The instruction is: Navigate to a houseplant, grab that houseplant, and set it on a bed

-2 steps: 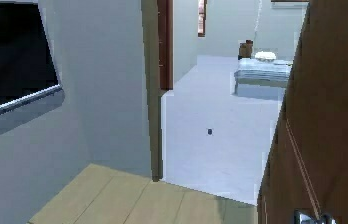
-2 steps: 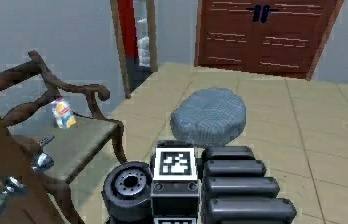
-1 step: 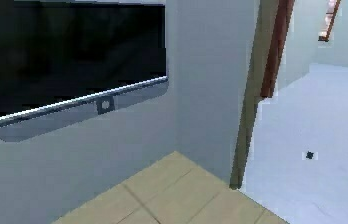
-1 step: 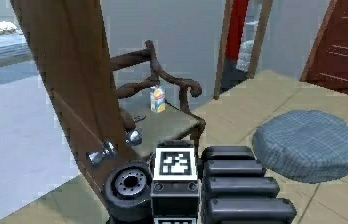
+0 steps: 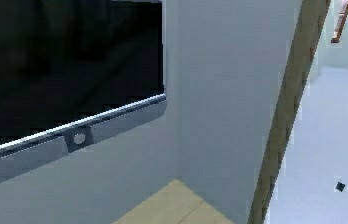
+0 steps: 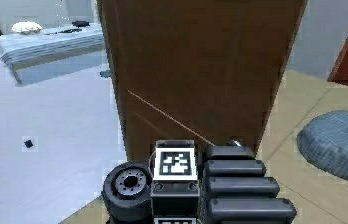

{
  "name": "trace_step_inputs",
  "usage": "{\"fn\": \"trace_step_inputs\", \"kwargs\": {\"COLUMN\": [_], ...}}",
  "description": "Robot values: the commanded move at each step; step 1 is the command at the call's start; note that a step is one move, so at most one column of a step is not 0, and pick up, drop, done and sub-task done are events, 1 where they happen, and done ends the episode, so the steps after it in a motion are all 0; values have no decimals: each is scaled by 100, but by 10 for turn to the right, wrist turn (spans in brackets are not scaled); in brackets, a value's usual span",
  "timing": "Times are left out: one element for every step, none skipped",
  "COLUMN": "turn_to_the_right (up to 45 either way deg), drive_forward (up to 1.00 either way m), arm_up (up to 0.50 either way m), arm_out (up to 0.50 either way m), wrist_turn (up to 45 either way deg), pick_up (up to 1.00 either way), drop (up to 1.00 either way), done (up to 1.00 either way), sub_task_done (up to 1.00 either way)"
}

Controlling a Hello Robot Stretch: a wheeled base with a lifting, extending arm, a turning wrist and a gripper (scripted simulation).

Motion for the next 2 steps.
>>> {"fn": "trace_step_inputs", "kwargs": {"turn_to_the_right": [450,180], "drive_forward": [0,0], "arm_up": [0,0], "arm_out": [0,0], "wrist_turn": [0,0], "pick_up": [0,0], "drop": [0,0], "done": [0,0], "sub_task_done": [0,0]}}
